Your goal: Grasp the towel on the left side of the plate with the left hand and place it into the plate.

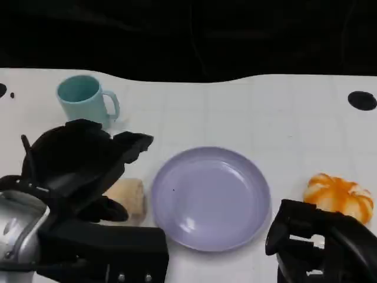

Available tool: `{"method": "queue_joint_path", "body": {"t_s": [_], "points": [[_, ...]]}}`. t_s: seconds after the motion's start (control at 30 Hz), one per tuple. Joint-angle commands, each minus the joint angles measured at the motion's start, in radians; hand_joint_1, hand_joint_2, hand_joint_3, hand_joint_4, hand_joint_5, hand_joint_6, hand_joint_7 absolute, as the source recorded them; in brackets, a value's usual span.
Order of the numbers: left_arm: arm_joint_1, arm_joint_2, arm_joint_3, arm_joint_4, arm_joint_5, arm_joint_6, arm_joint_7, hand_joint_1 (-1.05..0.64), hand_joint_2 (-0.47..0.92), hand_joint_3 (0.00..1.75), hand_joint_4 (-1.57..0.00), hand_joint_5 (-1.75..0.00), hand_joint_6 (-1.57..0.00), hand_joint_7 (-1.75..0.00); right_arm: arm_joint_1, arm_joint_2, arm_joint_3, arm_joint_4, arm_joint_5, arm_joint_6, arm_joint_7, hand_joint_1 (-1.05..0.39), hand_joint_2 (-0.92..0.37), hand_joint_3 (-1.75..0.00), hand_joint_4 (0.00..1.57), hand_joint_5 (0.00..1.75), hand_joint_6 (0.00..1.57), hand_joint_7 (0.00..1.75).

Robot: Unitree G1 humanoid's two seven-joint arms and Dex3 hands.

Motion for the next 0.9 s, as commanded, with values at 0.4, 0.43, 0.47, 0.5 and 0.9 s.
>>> {"method": "queue_joint_path", "body": {"t_s": [0.4,0.43,0.47,0.5,0.9], "points": [[-0.095,-0.05,-0.014,0.376,0.122,-0.057,-0.037,-0.74,0.91,0.0,-0.37,-0.12,-0.24,0.0,0.003,-0.005,-0.011,-0.017,0.01,0.004,-0.002,-0.1,-0.49,-1.31,0.74,1.75,0.66,1.56],[-0.102,-0.055,-0.018,0.404,0.123,-0.064,-0.023,-0.75,0.91,0.0,-0.38,-0.11,-0.25,-0.01,0.004,-0.004,-0.012,-0.018,0.011,0.005,-0.001,-0.1,-0.49,-1.31,0.74,1.75,0.66,1.56],[-0.11,-0.063,-0.024,0.435,0.122,-0.07,-0.007,-0.75,0.91,0.0,-0.39,-0.11,-0.25,-0.01,0.004,-0.005,-0.012,-0.019,0.011,0.007,-0.002,-0.1,-0.49,-1.31,0.74,1.75,0.66,1.56],[-0.117,-0.072,-0.03,0.466,0.121,-0.076,0.012,-0.75,0.9,0.0,-0.39,-0.1,-0.25,-0.01,0.003,-0.007,-0.01,-0.021,0.007,0.011,-0.005,-0.1,-0.48,-1.31,0.74,1.75,0.66,1.55],[-0.208,-0.176,-0.097,0.817,0.08,-0.123,0.157,-0.69,0.9,0.0,-0.41,-0.05,-0.27,-0.01,0.003,-0.006,0.002,-0.037,0.003,0.029,-0.019,-0.1,-0.48,-1.31,0.74,1.75,0.66,1.54]]}}
